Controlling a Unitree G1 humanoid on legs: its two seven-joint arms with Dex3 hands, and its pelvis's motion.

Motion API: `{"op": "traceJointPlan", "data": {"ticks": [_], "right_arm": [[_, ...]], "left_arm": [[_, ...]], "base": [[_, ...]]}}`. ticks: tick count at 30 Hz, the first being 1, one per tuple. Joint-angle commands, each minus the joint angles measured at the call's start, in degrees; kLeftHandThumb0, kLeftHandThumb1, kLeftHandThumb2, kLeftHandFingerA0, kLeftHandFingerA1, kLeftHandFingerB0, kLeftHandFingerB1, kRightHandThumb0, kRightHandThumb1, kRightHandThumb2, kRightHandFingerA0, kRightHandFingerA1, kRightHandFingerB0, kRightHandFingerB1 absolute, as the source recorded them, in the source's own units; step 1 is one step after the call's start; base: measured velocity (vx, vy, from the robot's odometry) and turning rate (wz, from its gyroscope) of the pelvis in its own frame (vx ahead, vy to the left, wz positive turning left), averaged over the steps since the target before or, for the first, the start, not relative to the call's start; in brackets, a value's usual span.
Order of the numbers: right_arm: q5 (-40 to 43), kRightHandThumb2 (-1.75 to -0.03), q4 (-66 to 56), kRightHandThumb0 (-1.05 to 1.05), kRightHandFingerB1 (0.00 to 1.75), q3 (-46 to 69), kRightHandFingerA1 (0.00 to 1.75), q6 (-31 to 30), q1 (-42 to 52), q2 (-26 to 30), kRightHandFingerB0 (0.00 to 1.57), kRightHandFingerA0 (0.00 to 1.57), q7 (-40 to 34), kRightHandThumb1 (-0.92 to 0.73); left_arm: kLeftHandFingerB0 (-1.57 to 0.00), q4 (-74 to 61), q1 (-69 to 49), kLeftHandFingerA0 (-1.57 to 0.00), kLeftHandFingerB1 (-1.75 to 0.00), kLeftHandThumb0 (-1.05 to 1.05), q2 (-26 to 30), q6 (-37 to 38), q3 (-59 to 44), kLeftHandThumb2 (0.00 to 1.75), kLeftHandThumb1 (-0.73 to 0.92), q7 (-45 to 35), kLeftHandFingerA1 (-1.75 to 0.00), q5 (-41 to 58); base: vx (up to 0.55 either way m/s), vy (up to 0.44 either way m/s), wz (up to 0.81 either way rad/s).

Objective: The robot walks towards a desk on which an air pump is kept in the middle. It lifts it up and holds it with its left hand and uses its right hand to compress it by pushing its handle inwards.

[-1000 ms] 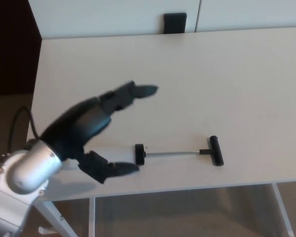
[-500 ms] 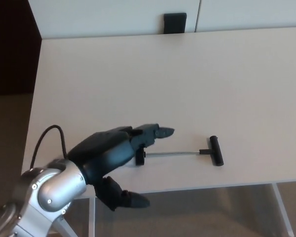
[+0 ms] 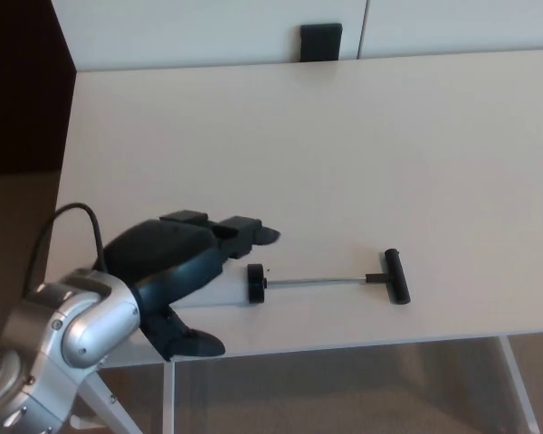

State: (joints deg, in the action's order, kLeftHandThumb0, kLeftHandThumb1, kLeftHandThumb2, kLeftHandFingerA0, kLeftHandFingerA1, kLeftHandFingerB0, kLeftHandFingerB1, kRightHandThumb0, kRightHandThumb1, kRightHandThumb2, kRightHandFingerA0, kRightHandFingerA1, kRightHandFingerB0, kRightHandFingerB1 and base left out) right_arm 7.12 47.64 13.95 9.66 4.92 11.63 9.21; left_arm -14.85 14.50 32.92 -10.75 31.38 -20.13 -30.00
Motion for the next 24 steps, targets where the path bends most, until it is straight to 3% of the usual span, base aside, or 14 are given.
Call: {"op": "traceJointPlan", "data": {"ticks": [1,9,10,13,14,20,21,24], "right_arm": [[-0.99,-0.6,0.48,-0.3,0.34,-0.1,0.43,-1.58,-0.82,2.56,0.35,0.53,-0.55,-0.66],[-1.17,-0.6,0.32,-0.27,0.34,-0.22,0.44,-1.84,-0.78,2.63,0.36,0.64,-0.36,-0.66],[-0.95,-0.6,0.19,-0.27,0.34,-0.12,0.45,-1.85,-0.71,2.6,0.36,0.64,-0.15,-0.65],[-0.64,-0.6,0.09,-0.27,0.34,0.01,0.45,-1.83,-0.63,2.58,0.36,0.64,0.11,-0.65],[-0.76,-0.6,0.28,-0.27,0.34,-0.12,0.45,-1.73,-0.75,2.63,0.37,0.64,0.09,-0.66],[-1.07,-0.6,0.81,-0.28,0.34,-0.44,0.45,-1.49,-1.03,2.81,0.37,0.64,-0.12,-0.65],[-0.99,-0.6,0.47,-0.28,0.34,-0.4,0.45,-1.76,-1.09,2.79,0.37,0.64,-0.23,-0.65],[-0.99,-0.59,-0.04,-0.3,0.34,-0.45,0.45,-2.07,-1.11,2.76,0.38,0.64,-0.37,-0.64]], "left_arm": [[-0.1,1.7,2.81,-0.17,-0.34,-0.67,4.16,1.32,-0.25,0.71,0.42,3.2,-0.38,-14.25],[-0.13,1.91,2.58,-0.19,-0.34,-0.66,4.8,2.4,-1.01,0.71,0.43,4.12,-0.38,-15.96],[-0.06,2.12,2.42,-0.07,-0.48,-0.31,4.65,2.61,-1.01,0.85,0.23,4.38,-0.49,-16.02],[-0.06,2.34,2.18,-0.07,-0.48,-0.31,4.36,2.84,-1.05,0.85,0.23,4.61,-0.49,-16.28],[-0.12,2.35,2.08,-0.19,-0.35,-0.66,4.15,2.78,-1.01,0.71,0.43,4.35,-0.39,-16.44],[-0.12,3.09,1.46,-0.19,-0.35,-0.68,3.33,3.11,-0.39,0.73,0.43,3.88,-0.39,-18.3],[-0.06,3.67,1.65,-0.07,-0.48,-0.31,3.15,3.13,-0.14,0.85,0.23,3.66,-0.49,-18.74],[-0.07,4.75,1.89,-0.08,-0.48,-0.31,2.82,3.17,0.12,0.85,0.23,3.31,-0.49,-19.52]], "base": [[0.0,0.0,0.0],[0.0,0.0,0.0],[0.0,0.0,0.0],[0.0,0.0,0.0],[0.0,0.0,0.0],[0.0,0.0,0.0],[0.0,0.0,0.0],[0.0,0.0,0.0]]}}
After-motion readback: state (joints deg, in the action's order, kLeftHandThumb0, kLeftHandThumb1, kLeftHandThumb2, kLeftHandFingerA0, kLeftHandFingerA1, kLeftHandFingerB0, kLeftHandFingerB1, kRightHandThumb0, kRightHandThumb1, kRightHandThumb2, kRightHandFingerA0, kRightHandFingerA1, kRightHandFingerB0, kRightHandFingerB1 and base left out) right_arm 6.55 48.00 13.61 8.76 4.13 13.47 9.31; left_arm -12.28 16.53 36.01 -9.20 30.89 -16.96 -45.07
